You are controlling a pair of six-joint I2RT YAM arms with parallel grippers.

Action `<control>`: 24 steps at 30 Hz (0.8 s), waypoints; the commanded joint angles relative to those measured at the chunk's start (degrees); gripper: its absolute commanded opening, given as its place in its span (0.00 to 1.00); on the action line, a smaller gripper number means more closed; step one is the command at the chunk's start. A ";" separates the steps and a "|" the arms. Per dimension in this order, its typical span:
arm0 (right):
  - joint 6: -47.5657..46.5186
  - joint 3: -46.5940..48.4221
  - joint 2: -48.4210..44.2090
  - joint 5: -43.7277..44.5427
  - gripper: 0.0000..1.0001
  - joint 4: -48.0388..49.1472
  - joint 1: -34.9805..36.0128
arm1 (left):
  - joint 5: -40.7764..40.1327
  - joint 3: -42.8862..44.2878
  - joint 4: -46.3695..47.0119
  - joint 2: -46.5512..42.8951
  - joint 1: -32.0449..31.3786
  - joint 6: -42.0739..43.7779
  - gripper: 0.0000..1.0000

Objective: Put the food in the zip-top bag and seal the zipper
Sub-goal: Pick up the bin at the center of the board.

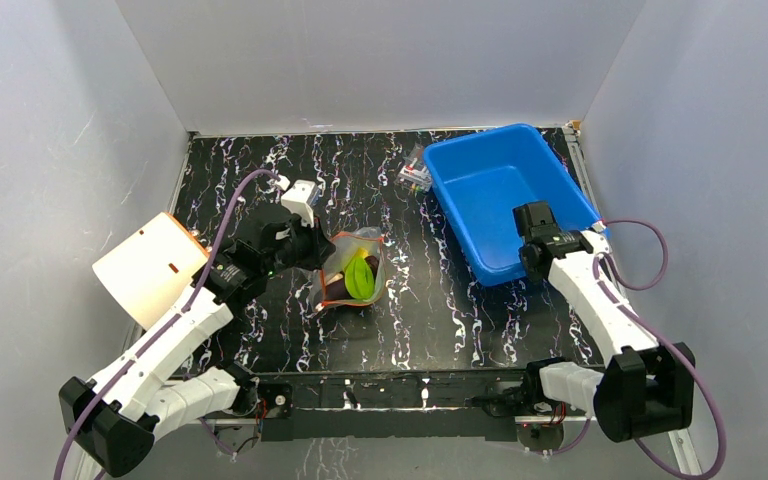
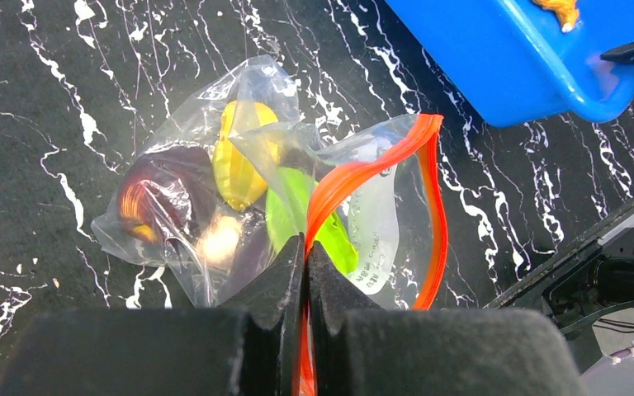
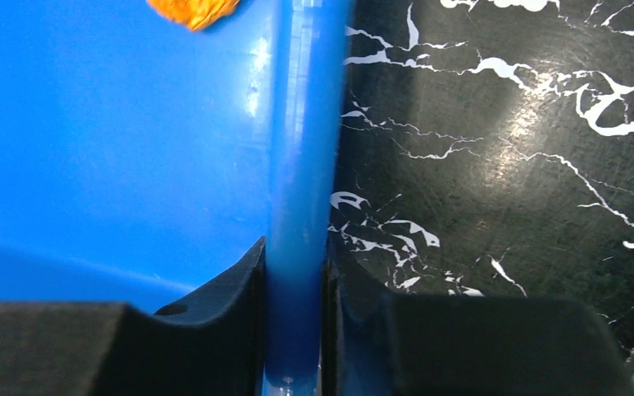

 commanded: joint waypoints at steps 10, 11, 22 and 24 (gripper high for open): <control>-5.57 -0.15 -12.76 8.90 0.00 13.31 0.30 | 0.34 -1.95 1.51 -0.56 0.31 1.45 0.00; -9.42 -2.18 -15.23 8.37 0.00 18.35 0.26 | 0.24 -2.01 1.51 -0.61 0.28 1.54 0.00; -30.34 -14.38 -31.24 -4.64 0.00 47.15 0.29 | -1.58 -2.64 1.55 -2.21 0.25 2.24 0.00; -33.26 -15.30 -32.99 -7.79 0.00 49.57 0.30 | -1.98 -2.76 1.53 -2.49 0.29 2.46 0.00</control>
